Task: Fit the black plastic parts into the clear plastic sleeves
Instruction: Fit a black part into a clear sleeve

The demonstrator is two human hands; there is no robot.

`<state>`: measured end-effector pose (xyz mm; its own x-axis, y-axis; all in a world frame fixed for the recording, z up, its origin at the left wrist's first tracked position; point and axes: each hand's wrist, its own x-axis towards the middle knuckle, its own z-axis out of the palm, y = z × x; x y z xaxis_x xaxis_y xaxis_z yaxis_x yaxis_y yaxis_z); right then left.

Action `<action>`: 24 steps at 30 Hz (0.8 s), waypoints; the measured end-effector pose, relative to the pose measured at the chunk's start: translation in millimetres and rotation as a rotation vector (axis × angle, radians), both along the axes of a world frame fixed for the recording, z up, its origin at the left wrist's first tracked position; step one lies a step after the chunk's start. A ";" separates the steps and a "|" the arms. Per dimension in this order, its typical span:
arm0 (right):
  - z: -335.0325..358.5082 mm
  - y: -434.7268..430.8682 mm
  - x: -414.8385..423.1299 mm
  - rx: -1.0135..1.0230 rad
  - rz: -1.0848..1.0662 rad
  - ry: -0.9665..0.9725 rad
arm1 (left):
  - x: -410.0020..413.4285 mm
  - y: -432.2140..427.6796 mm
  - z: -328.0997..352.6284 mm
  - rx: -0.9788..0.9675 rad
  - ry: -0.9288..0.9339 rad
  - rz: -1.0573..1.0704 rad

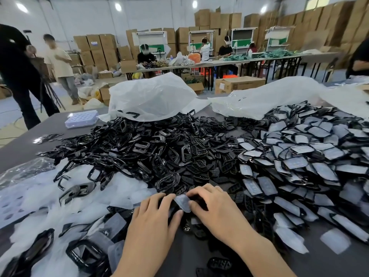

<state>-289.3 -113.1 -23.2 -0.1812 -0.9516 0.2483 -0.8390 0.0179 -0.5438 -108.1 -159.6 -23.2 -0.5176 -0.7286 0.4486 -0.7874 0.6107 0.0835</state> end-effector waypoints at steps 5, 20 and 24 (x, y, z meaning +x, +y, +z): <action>-0.8 -0.3 3.7 -0.035 -0.034 -0.016 | -1.3 0.5 2.5 0.030 0.138 -0.009; 16.1 -64.4 20.4 0.073 -0.096 0.045 | -3.0 1.1 5.4 0.092 0.207 0.038; 16.3 -53.9 13.1 -0.048 -0.117 -0.236 | -4.2 1.1 6.0 0.097 0.192 0.042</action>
